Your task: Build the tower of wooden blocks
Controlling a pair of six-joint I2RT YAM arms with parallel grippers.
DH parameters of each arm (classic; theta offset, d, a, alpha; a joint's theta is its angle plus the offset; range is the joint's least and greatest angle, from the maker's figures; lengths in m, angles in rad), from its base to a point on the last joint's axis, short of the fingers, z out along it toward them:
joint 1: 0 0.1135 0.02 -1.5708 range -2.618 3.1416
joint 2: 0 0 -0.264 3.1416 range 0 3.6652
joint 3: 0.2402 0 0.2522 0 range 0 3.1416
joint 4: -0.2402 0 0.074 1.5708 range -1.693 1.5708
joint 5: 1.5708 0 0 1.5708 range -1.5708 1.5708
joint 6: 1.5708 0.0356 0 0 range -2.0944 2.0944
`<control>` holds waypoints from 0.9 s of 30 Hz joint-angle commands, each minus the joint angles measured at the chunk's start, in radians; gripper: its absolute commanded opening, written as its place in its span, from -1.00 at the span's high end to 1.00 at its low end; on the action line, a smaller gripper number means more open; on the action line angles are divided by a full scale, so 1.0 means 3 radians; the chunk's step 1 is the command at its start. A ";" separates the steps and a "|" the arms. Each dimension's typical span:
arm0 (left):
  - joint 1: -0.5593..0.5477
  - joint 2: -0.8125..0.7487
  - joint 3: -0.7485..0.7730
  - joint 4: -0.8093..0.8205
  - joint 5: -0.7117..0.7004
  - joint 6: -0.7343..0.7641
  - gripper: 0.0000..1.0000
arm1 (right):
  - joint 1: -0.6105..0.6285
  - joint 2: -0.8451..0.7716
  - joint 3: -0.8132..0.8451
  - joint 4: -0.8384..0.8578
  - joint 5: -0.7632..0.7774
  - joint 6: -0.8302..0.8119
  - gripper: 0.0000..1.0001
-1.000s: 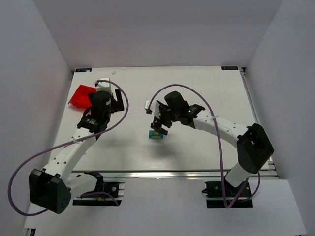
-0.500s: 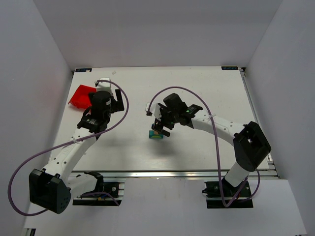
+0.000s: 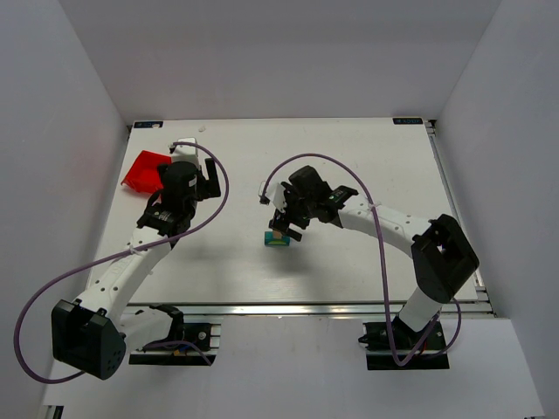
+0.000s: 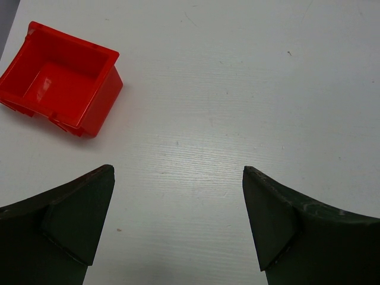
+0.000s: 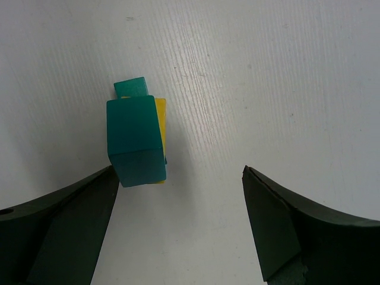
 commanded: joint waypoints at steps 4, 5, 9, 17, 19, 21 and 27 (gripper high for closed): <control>-0.0006 -0.0069 -0.0010 0.0039 0.0054 0.0023 -0.96 | 0.0010 -0.0017 -0.0015 0.0160 0.0096 0.0074 -0.79; -0.0011 -0.0064 -0.0010 0.0044 0.0054 0.0023 -0.96 | 0.0010 -0.0012 -0.0010 0.0160 0.0101 0.0074 -0.79; -0.0011 -0.0064 -0.0015 0.0044 0.0064 0.0023 -0.96 | 0.0010 -0.0022 -0.0020 0.0165 0.0111 0.0079 -0.79; -0.0011 -0.0069 -0.0010 0.0034 0.0074 0.0033 -0.96 | 0.0010 -0.0043 -0.0036 0.0149 0.0111 0.0069 -0.79; -0.0011 -0.0069 -0.0005 0.0034 0.0074 0.0033 -0.96 | 0.0010 -0.0048 -0.0036 0.0155 0.0091 0.0054 -0.79; -0.0011 -0.0069 -0.0005 0.0039 0.0079 0.0038 -0.96 | 0.0010 -0.0048 -0.0046 0.0155 0.0081 0.0059 -0.79; -0.0011 -0.0064 0.0000 0.0034 0.0090 0.0038 -0.96 | 0.0010 -0.0084 -0.0087 0.0185 0.0071 0.0043 -0.79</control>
